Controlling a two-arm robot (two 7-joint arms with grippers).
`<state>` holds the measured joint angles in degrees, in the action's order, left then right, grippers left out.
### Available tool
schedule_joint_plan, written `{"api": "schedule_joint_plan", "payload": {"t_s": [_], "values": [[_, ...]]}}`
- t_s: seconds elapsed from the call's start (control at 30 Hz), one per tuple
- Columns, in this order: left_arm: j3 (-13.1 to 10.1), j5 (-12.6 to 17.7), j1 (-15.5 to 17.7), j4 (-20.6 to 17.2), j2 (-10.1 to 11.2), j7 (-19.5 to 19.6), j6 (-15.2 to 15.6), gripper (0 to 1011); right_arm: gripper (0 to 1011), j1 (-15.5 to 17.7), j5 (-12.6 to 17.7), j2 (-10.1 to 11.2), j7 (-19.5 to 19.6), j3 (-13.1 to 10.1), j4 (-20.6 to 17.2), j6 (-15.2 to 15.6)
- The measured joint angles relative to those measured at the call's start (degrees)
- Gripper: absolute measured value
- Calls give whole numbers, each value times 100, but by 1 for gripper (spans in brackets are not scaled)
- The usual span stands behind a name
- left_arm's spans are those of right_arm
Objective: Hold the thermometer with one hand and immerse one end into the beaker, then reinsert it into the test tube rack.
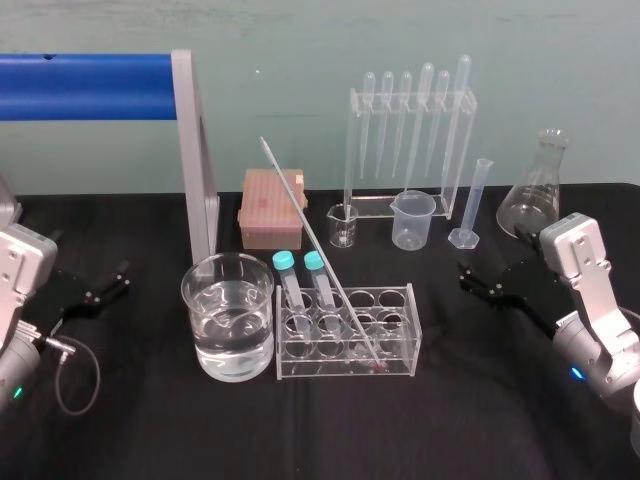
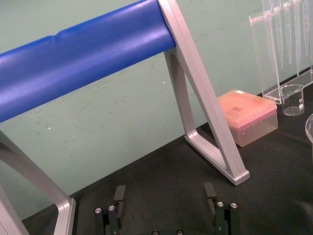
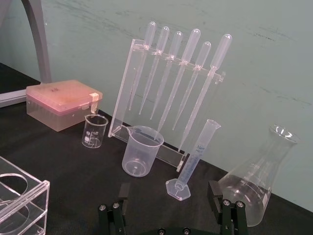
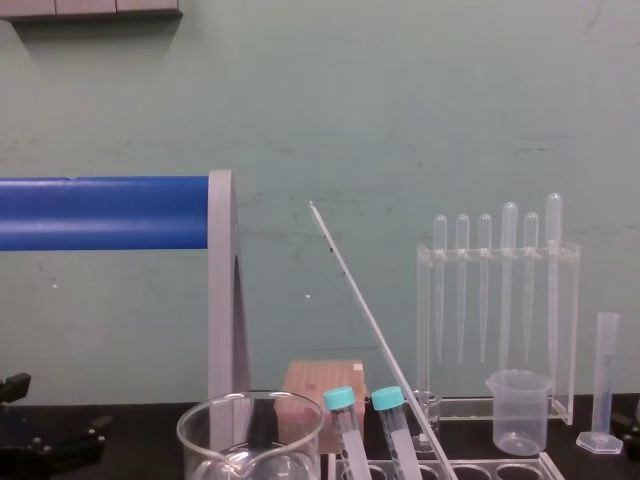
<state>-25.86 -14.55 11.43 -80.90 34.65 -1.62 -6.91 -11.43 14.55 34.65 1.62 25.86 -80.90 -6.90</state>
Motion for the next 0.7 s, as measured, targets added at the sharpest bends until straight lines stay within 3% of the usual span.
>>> {"api": "schedule_joint_plan", "payload": {"t_s": [0.5,0.57,0.7], "values": [[0,0,0,0,0,0,0,1008,1003,-5,20,7,-61,-41,-17,10],[0,0,0,0,0,0,0,1008,1003,-14,149,12,-183,-115,-87,45],[0,0,0,0,0,0,0,1008,1003,-39,683,2,-608,-351,-331,244]]}}
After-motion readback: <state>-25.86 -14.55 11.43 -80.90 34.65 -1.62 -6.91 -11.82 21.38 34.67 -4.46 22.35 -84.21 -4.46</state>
